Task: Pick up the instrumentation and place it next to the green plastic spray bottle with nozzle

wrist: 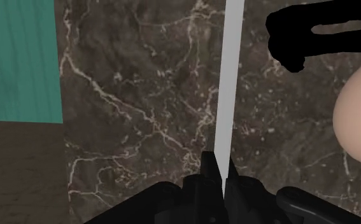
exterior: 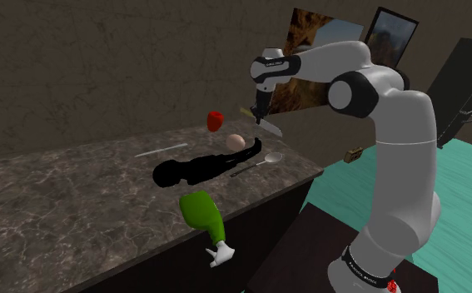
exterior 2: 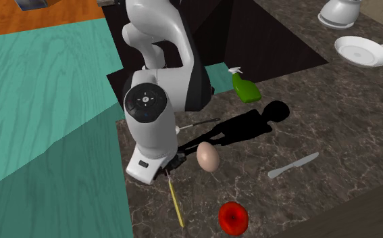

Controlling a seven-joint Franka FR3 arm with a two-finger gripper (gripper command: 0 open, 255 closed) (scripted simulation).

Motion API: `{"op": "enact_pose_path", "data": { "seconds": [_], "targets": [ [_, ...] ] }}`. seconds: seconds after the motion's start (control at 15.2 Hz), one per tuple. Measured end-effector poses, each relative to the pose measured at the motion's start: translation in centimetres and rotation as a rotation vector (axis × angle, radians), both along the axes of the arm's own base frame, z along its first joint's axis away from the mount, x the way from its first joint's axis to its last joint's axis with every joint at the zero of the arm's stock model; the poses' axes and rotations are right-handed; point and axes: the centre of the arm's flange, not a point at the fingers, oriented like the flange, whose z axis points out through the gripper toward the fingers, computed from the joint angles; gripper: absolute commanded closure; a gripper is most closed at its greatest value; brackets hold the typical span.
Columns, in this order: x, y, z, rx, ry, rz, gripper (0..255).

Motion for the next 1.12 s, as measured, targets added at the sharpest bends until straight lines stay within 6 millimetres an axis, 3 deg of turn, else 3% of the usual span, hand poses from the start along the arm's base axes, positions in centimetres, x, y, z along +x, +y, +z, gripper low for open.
{"op": "enact_pose_path", "data": {
  "seconds": [0.33, 1.12],
  "targets": [
    [-0.1, 0.5, 2.1, 0.000, 0.000, 0.000, 255],
    [-0.5, 15.7, 2.5, 0.000, 0.000, 0.001, 255]
  ]
}}
